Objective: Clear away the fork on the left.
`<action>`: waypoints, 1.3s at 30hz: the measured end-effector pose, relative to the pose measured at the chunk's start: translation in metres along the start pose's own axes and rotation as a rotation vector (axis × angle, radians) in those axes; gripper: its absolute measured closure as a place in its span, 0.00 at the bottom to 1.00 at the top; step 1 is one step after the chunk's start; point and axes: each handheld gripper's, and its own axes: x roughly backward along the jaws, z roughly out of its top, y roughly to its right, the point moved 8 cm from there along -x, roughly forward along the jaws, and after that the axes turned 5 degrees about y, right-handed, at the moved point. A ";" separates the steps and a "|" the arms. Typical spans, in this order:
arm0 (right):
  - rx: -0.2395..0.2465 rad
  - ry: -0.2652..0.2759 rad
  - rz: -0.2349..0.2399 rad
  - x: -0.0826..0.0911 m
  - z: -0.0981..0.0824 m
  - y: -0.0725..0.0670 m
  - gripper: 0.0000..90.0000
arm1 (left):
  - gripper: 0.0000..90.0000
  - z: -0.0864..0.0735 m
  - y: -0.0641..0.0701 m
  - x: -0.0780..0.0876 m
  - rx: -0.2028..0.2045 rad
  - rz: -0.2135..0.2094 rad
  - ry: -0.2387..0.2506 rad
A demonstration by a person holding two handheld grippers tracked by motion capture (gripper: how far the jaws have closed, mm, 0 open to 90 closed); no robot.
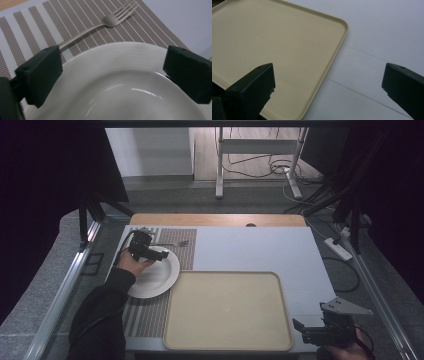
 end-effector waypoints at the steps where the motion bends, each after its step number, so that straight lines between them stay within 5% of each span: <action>1: 0.000 0.000 0.000 0.000 0.000 0.000 0.00 | 0.09 0.003 -0.005 -0.001 0.002 0.015 -0.003; 6: -0.004 0.000 0.002 0.000 0.000 0.000 0.00 | 0.45 0.012 -0.024 -0.003 0.031 0.032 -0.013; 9: 0.000 -0.002 0.000 0.000 0.000 0.000 0.00 | 0.53 0.015 -0.035 -0.006 0.036 0.040 -0.038; 10: 0.004 -0.002 -0.001 0.000 0.000 0.000 0.00 | 0.66 0.016 -0.039 -0.008 0.030 0.040 -0.051; 14: 0.003 -0.002 -0.001 0.000 0.000 0.000 0.00 | 0.85 0.016 -0.051 -0.017 -0.010 0.070 -0.118; 17: 0.003 -0.001 -0.001 0.000 0.000 0.000 0.00 | 0.99 0.015 -0.058 -0.024 0.010 0.075 -0.138; 32: 0.011 0.001 -0.001 0.000 0.000 -0.001 0.00 | 0.99 0.011 -0.079 -0.046 0.081 0.148 -0.214; 39: 0.013 0.004 -0.004 0.001 0.000 -0.001 0.00 | 0.99 0.003 -0.071 -0.038 0.054 0.093 -0.266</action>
